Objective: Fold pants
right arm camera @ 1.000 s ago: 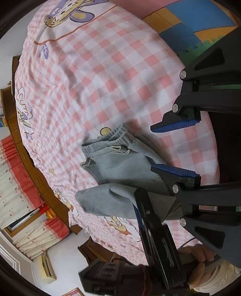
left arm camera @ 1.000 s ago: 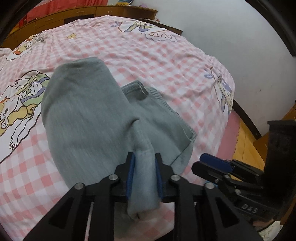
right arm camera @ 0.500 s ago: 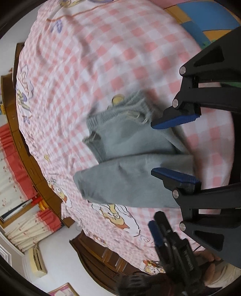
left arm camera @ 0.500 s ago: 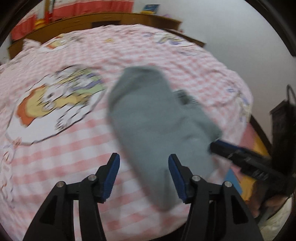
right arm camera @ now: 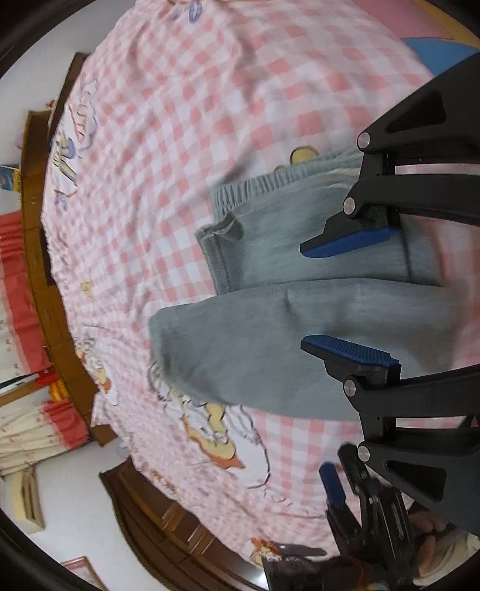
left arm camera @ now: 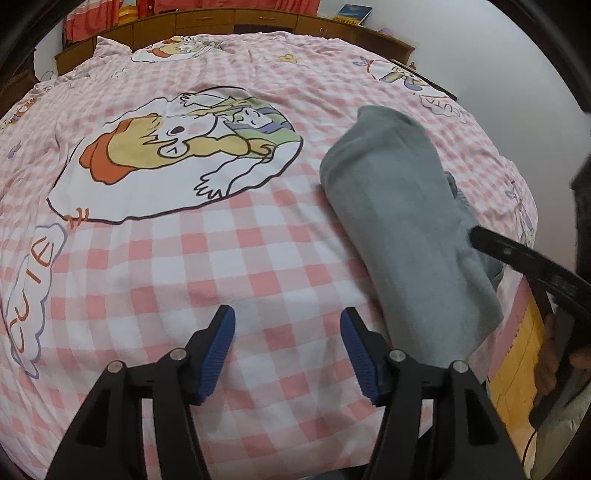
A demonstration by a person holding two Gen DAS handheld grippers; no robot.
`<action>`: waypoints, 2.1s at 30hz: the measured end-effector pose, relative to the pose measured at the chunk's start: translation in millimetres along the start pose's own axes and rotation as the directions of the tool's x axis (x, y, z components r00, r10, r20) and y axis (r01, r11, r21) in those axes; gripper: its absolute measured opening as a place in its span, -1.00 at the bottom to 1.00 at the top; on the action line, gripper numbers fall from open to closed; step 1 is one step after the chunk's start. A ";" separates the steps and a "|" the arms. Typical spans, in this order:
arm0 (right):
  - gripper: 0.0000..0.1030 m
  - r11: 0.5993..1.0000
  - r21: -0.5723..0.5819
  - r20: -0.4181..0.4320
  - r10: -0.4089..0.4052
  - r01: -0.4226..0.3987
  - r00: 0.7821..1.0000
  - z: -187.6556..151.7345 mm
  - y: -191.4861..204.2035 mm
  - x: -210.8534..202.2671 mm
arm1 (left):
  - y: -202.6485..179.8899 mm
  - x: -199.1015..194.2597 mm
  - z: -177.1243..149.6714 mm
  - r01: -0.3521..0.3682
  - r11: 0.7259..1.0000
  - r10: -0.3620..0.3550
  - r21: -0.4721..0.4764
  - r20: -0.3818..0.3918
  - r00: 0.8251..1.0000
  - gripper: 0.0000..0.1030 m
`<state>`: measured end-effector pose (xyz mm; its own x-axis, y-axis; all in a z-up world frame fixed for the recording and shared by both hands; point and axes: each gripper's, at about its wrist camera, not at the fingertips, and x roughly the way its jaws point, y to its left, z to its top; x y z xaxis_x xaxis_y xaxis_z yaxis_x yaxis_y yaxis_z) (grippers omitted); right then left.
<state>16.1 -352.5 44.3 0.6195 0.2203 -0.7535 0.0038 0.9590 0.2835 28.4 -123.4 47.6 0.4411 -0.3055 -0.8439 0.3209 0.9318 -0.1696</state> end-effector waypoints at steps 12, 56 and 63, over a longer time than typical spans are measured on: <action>-0.82 0.997 -0.007 0.008 0.077 -0.077 0.997 14.1 13.5 11.3 | 12.8 -0.8 -0.6 0.005 0.999 -0.005 -0.034 0.011 1.000 0.30; -0.78 0.999 -0.005 0.145 -0.043 0.044 0.988 4.3 -42.9 -59.9 | -125.2 68.5 81.0 0.133 0.945 -0.158 0.299 0.060 0.986 -0.38; -0.78 0.996 -0.031 0.042 -0.077 0.078 0.996 -19.7 -51.5 -32.3 | -117.3 36.4 55.8 0.331 0.918 -0.329 0.218 -0.046 0.943 -0.26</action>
<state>-19.6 -405.5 42.4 0.6499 0.1385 -0.7473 0.0276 0.9783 0.2053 53.6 -254.8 65.3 0.2719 -0.5858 -0.7634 0.6232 0.7117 -0.3242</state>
